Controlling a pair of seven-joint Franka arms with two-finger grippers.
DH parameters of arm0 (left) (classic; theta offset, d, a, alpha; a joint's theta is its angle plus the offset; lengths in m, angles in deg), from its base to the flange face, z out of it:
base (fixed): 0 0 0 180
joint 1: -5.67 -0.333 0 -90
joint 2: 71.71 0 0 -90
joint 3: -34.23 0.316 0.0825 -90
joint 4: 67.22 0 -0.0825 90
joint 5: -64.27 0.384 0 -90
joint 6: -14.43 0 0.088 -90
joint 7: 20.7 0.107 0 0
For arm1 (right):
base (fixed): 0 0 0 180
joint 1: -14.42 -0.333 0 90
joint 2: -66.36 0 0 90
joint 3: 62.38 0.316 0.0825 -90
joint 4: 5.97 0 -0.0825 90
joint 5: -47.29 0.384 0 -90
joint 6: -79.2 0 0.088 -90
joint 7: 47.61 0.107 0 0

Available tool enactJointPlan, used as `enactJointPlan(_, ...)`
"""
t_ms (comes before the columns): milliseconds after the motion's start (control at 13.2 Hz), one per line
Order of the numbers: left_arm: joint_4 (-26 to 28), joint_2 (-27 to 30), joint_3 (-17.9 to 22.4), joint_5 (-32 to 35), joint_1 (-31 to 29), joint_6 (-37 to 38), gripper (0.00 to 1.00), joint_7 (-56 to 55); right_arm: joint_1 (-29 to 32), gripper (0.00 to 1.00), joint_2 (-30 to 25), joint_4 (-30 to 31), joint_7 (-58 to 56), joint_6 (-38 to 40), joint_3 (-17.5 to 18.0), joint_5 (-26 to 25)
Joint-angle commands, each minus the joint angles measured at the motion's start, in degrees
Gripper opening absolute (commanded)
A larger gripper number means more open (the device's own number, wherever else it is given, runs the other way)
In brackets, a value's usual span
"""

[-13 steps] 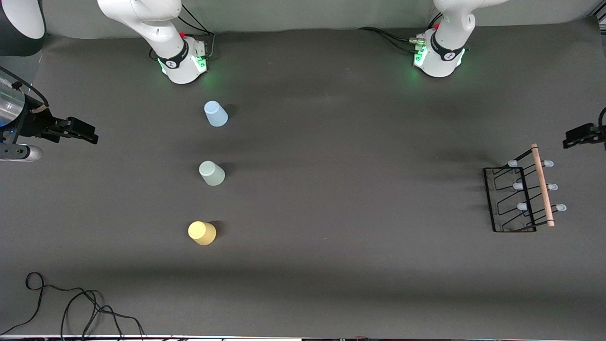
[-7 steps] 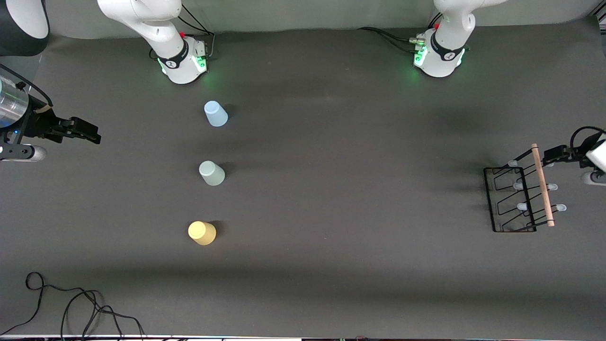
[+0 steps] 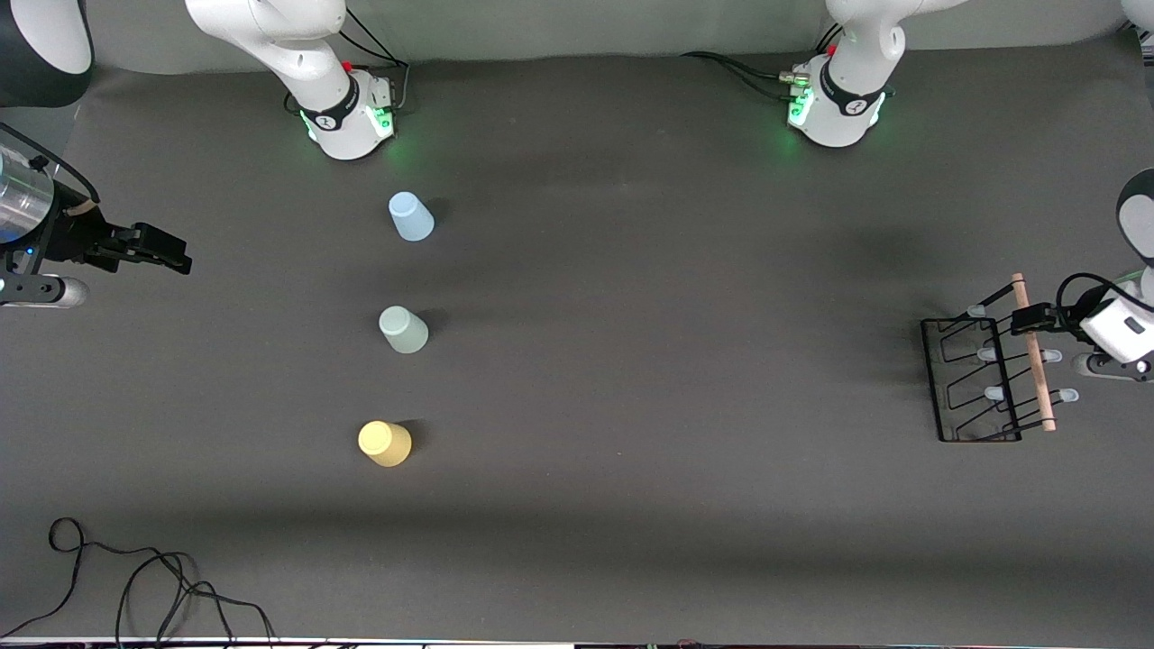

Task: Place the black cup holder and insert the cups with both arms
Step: 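Grasp the wooden rod of the cup rack with the left gripper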

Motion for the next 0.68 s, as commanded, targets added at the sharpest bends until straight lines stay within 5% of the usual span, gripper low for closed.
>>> enactJointPlan(0,0.19,0.17,0.05,-1.40,0.39,-0.33,0.90,0.99,-0.16,1.00,0.44,-1.34,-1.40,0.61,-0.49,-0.40)
enactJointPlan(302,0.11,-0.62,0.05,-1.50,-0.14,-1.29,0.14,0.99,-0.25,1.00,1.31,-1.34,-5.86,0.08,-0.40,-0.40)
enactJointPlan(604,0.11,-1.59,0.05,-1.58,-0.66,-2.52,0.00,0.99,-0.16,1.00,1.49,-1.34,-5.44,0.43,-0.57,0.03)
